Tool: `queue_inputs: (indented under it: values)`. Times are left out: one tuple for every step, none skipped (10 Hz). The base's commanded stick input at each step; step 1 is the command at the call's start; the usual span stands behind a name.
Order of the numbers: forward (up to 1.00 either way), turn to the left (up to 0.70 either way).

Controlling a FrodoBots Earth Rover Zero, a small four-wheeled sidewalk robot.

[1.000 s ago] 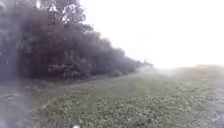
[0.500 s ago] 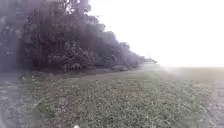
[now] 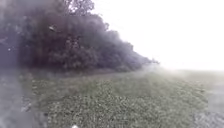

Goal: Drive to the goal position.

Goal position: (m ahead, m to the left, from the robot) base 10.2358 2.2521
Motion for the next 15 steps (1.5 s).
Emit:
queue_inputs:
  values:
    - [0.60,-0.15]
    - [0.60,-0.15]
    - [0.60,-0.15]
    - [0.60,-0.15]
    - [0.60,-0.15]
    - [0.60,-0.15]
    - [0.60,-0.15]
    - [0.60,-0.15]
    - [0.60,-0.15]
    - [0.60,-0.15]
    - [0.60,-0.15]
    - [0.60,-0.15]
    - [0.60,-0.15]
    - [0.60,-0.15]
    - [0.60,-0.15]
